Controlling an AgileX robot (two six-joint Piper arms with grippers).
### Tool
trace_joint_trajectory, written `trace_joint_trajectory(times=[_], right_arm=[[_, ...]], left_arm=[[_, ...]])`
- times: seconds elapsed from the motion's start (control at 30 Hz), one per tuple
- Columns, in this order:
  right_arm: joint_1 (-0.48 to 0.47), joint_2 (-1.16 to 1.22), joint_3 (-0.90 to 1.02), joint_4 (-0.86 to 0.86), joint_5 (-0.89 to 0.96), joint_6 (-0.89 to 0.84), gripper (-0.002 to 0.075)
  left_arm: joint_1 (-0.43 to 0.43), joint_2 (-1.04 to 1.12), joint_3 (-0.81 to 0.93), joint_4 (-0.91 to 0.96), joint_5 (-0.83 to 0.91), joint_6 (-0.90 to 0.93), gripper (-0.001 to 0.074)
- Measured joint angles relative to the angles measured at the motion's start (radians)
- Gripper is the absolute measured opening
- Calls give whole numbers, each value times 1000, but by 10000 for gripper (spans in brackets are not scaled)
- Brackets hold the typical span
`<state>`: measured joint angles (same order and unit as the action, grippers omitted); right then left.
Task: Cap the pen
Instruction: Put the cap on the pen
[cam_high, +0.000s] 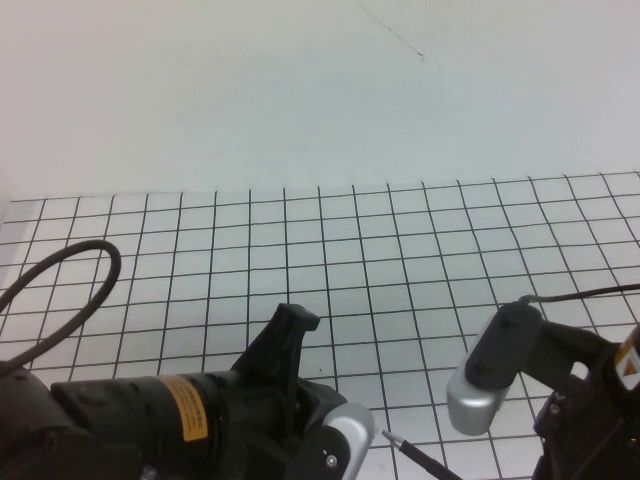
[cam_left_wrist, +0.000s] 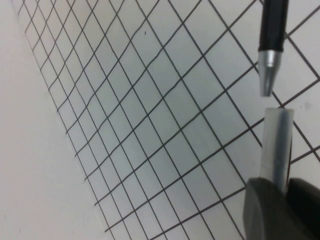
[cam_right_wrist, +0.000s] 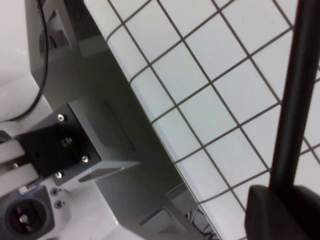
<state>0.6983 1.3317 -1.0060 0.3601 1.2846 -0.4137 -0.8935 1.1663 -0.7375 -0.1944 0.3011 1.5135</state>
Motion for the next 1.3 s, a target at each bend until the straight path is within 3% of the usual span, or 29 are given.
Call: trace_joint_trajectory(times=[0.8, 0.83, 0.87, 0.93, 0.97, 1.0, 1.17, 1.2, 1.23, 1.3], right_arm=[[0, 22, 0, -3, -58, -48, -3], [0, 22, 0, -3, -60, -54, -3], [0, 22, 0, -3, -60, -59, -3], [0, 22, 0, -3, -69, -63, -3], [0, 22, 0, -3, -72, -63, -3], [0, 22, 0, -3, -71, -63, -3], [0, 22, 0, -3, -75, -74, -3], [0, 22, 0, -3, -75, -74, -3], [0, 22, 0, -3, -75, -74, -3], [0, 22, 0, -1, -82, -74, -3]], left_arm=[[-1, 0, 0, -96, 6, 67, 1], [-1, 0, 0, -111, 6, 76, 38], [-1, 0, 0, -116, 8, 80, 1], [-1, 0, 0, -118, 23, 90, 1], [-1, 0, 0, -118, 33, 94, 38], [-1, 0, 0, -118, 38, 95, 1], [1, 0, 0, -183, 44, 148, 0], [1, 0, 0, -192, 45, 158, 38], [1, 0, 0, -202, 45, 168, 0], [1, 0, 0, -211, 45, 182, 0]])
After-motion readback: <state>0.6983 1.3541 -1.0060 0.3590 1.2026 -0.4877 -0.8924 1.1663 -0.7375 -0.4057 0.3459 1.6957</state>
